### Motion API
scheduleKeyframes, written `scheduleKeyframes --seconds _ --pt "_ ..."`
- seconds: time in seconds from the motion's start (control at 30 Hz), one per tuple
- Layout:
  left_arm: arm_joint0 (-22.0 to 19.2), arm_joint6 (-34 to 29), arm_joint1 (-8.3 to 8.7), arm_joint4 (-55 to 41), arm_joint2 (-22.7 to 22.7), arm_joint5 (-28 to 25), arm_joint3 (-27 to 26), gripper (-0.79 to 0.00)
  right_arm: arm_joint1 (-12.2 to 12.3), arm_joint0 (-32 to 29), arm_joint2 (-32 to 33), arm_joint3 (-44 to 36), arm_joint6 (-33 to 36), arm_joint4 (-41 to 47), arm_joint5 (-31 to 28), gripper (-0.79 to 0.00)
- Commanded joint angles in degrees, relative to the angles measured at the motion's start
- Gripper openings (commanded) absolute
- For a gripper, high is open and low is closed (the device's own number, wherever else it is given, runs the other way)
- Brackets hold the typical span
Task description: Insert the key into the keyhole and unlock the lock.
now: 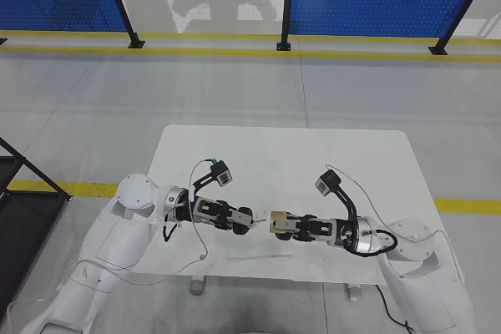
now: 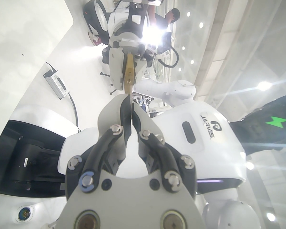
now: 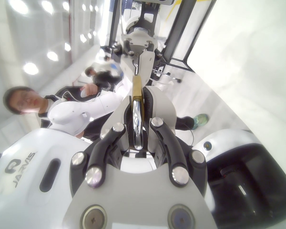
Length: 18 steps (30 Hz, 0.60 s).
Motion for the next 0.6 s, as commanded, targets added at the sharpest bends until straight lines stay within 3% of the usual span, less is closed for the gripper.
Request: scheduleKeyframes --seconds 0.0,0.57 --pt "-0.17 -0.71 0.06 -0.24 0.18 0.26 0.0 -0.785 0.07 0.51 -0.19 0.44 0.62 0.22 -0.35 -0.785" --pt "-0.38 -1.02 0.39 -0.82 1.4 0.27 0.26 -0.785 0.65 1.76 -1.65 0.76 2.3 1.77 -1.26 -0.785"
